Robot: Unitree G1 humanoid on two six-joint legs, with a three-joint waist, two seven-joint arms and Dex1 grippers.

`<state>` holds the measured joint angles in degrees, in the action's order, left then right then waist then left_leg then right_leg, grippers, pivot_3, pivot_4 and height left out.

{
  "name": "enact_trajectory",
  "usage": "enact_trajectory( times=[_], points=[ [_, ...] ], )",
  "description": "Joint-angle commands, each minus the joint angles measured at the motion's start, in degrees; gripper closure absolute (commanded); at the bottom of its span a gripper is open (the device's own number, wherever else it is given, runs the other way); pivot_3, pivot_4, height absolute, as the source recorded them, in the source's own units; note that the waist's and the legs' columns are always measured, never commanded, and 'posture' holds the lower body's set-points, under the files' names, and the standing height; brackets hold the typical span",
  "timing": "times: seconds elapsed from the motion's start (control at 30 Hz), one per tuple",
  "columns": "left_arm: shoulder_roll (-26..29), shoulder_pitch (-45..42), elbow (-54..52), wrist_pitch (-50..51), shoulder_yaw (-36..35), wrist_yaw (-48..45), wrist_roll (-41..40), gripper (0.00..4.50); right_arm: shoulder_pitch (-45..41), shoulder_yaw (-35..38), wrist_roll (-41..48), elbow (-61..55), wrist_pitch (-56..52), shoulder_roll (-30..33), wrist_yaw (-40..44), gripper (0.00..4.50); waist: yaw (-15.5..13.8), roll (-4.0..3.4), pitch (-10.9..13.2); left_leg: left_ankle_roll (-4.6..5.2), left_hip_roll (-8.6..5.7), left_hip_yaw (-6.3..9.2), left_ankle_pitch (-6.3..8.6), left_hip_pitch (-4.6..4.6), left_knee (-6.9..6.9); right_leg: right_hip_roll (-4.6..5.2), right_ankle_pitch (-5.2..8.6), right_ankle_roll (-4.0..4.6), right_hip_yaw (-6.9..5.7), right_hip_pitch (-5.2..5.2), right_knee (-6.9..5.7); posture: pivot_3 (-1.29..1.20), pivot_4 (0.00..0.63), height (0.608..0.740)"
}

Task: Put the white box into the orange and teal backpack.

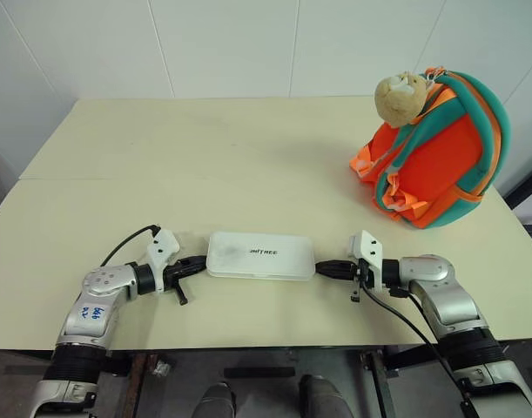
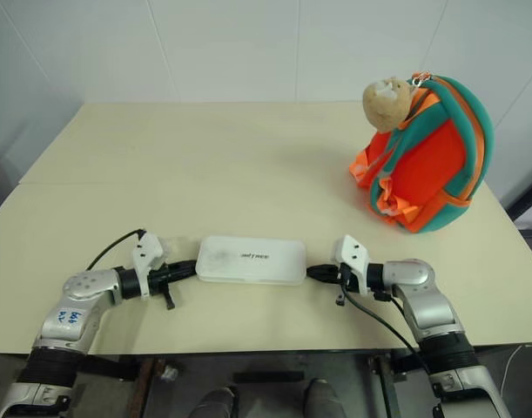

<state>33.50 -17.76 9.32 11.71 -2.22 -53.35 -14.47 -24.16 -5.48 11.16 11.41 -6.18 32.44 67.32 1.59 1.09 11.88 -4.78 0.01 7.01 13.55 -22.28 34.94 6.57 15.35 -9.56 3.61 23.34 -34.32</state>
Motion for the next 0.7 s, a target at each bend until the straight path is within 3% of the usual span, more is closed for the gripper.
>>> enact_trajectory(
  times=[0.03, 0.13, 0.3, 0.43, 0.57, 0.7],
  points=[
    [0.80, -0.40, -2.04, 1.73, -0.46, 0.02, -0.80, 4.50, 0.55, 2.81, 3.83, -1.33, -2.34, 1.98, 1.65, 3.90, 0.01, 0.00, 0.00, 0.00, 0.00, 0.00, 0.00, 0.00, 0.00, 0.00, 0.00, 0.00, 0.00, 0.00, 0.00, 0.00, 0.150, 0.740],
    [2.14, 0.15, -2.95, 3.68, -1.08, 0.45, -0.76, 3.94, 0.93, 4.25, 4.08, -1.51, -2.18, 4.04, 1.46, 2.94, 0.01, 0.00, 0.00, 0.00, 0.00, 0.00, 0.00, 0.00, 0.01, 0.00, 0.00, 0.00, 0.00, 0.00, 0.01, 0.00, 0.150, 0.740],
    [6.88, 1.00, -2.00, 7.01, -2.81, -1.62, -1.80, 2.47, 1.36, 5.92, 5.64, -1.91, -3.61, 8.13, 3.73, 1.21, 0.31, 0.00, 0.00, 0.01, 0.02, -0.02, 0.01, 0.01, 0.00, -0.01, 0.05, 0.09, 0.00, 0.01, 0.01, 0.00, 0.150, 0.740],
    [9.19, -1.45, 0.21, 17.23, -6.52, -3.84, -8.26, 1.32, 1.50, 6.20, 9.60, -5.83, -9.08, 10.15, 6.24, 0.01, 0.34, 0.00, 0.00, 0.02, 0.03, -0.01, 0.01, 0.01, -0.01, -0.02, 0.06, 0.12, 0.00, 0.02, 0.00, 0.00, 0.150, 0.740],
    [11.92, -7.03, 2.69, 37.21, -8.96, -7.66, -17.69, 0.06, 1.16, 4.78, 11.32, -9.90, -13.08, 9.90, 6.39, 0.00, 0.23, 0.09, 0.06, 0.02, 0.03, 0.01, 0.01, -0.04, 0.03, -0.03, 0.07, 0.10, -0.02, 0.02, -0.02, 0.00, 0.150, 0.740],
    [9.21, -15.03, 8.93, 48.41, -12.93, -2.28, -21.91, 0.02, -0.40, 4.12, 12.89, -10.21, -17.18, 8.65, 5.36, 0.00, 0.02, 0.11, 0.07, 0.02, 0.02, 0.04, 0.01, -0.05, 0.03, -0.01, 0.05, 0.02, -0.05, 0.02, 0.00, 0.00, 0.150, 0.740]
  ],
)
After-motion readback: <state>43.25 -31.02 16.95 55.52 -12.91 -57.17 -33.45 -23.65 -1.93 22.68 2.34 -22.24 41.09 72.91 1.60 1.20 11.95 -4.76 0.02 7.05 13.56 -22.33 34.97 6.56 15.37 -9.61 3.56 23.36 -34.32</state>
